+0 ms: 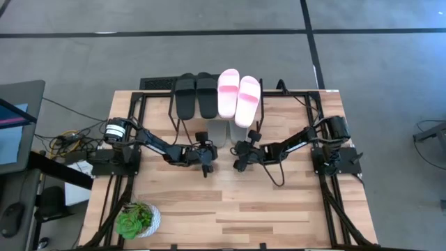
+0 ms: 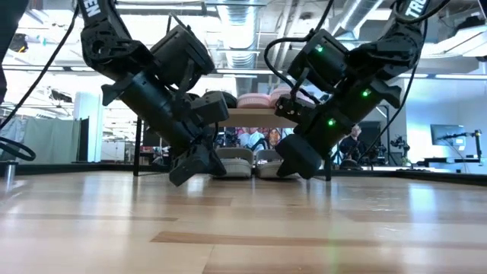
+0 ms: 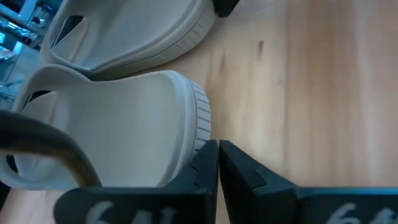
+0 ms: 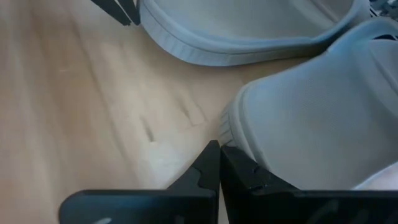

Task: Pick and place slides into the shelf
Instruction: Adjust the gray slides under the shelf

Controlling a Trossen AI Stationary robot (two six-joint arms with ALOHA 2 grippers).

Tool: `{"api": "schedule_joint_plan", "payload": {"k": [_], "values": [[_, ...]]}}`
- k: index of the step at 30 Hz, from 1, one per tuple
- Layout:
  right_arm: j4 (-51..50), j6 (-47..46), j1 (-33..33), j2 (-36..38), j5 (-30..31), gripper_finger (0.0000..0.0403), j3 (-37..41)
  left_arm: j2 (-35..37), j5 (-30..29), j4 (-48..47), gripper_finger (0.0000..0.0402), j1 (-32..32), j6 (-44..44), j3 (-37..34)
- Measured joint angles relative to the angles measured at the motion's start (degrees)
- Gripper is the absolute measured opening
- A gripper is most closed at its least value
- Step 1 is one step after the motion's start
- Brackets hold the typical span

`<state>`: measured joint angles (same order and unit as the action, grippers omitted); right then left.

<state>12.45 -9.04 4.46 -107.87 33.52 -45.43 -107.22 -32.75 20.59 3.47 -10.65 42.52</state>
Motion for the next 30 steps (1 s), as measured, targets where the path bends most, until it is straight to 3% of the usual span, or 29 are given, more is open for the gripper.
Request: {"api": "schedule_joint_plan", "payload": {"k": [15,30], "values": [[0.8,0.1,-3.8,0.0,-0.5,0.0,0.0,-0.1,0.8,1.0,0.0006,-4.9,-0.3,-0.1],[3.2,0.5,-4.9,0.0,-1.0,0.0,0.0,-0.1,1.0,3.2,0.0006,-6.0,-0.4,-0.1]]}}
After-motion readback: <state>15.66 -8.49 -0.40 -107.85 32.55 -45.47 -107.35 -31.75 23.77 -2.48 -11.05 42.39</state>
